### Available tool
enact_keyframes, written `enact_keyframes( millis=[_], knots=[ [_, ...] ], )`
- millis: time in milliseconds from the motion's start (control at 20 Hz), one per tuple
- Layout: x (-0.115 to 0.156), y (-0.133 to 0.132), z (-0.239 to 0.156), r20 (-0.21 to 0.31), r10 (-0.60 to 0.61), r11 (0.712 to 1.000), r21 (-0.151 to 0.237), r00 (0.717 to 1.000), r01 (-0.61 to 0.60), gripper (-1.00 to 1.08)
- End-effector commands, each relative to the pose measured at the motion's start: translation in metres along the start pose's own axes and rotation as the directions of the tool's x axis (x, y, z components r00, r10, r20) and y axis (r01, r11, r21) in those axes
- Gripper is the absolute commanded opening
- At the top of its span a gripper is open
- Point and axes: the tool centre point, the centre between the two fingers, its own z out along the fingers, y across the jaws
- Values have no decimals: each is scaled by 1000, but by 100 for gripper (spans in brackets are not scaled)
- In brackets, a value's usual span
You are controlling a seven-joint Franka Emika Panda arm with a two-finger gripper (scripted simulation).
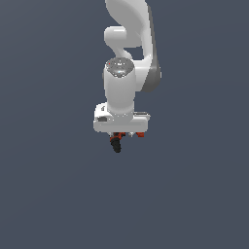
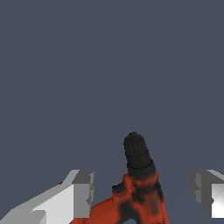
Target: Pick up the object and move it to a goal position.
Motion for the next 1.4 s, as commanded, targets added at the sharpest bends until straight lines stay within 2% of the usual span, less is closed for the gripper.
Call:
enact_keyframes(
  millis=[0,250,650,900,1350],
  knots=[
    [-2,3,10,6,-22,1000,-4,1000,22,68],
    [-11,12,43,24,-100,995,-16,995,100,68],
    [-29,24,96,58,-231,972,-23,971,232,68],
    [-34,27,109,66,-264,964,-23,962,266,68],
    [-36,28,123,67,-265,964,-23,962,267,68]
  ],
)
